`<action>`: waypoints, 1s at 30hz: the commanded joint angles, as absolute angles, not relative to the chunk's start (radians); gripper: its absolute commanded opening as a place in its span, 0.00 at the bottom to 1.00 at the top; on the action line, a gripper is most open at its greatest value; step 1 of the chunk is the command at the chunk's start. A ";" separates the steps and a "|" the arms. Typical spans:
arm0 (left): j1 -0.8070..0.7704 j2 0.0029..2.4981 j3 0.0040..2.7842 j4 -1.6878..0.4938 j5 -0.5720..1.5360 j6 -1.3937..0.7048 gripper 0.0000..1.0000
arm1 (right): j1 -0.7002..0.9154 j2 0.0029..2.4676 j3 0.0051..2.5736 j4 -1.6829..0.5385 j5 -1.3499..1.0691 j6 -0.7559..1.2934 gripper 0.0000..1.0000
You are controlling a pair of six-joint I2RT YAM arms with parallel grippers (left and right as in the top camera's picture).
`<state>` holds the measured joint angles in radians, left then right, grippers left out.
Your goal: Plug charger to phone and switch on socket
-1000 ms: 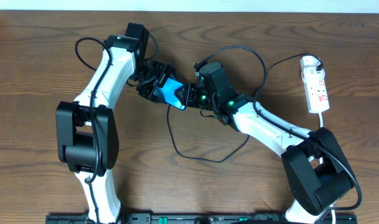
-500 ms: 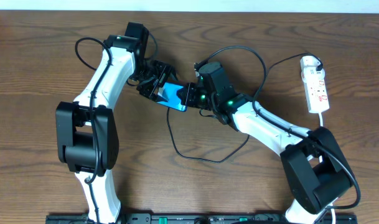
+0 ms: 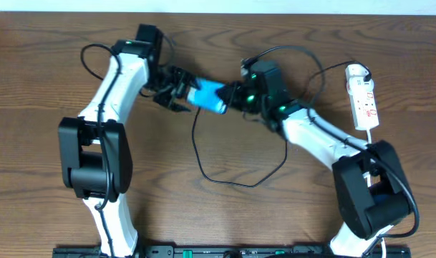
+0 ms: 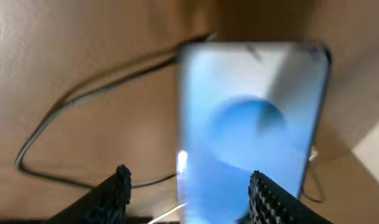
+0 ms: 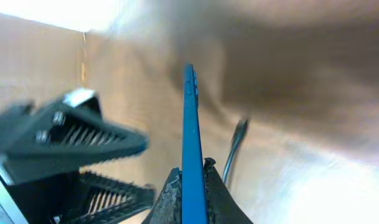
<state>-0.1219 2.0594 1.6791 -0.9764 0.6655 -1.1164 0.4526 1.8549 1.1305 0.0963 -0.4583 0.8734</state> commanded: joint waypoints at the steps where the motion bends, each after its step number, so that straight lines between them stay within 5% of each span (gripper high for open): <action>1: -0.069 2.051 1.686 -0.881 0.849 -0.994 0.61 | 0.387 1.832 1.145 0.181 -0.482 0.937 0.01; 8: -0.062 2.051 1.686 -0.698 1.030 -0.860 0.61 | 0.350 1.831 1.145 0.322 -0.477 1.134 0.02; 20: -0.063 2.051 1.686 -0.524 1.067 -0.870 0.61 | 0.358 1.831 1.145 0.411 -0.374 1.797 0.02; 30: -0.074 2.051 1.686 -0.394 1.080 -0.960 0.60 | 0.418 1.831 1.145 0.466 -0.323 1.933 0.02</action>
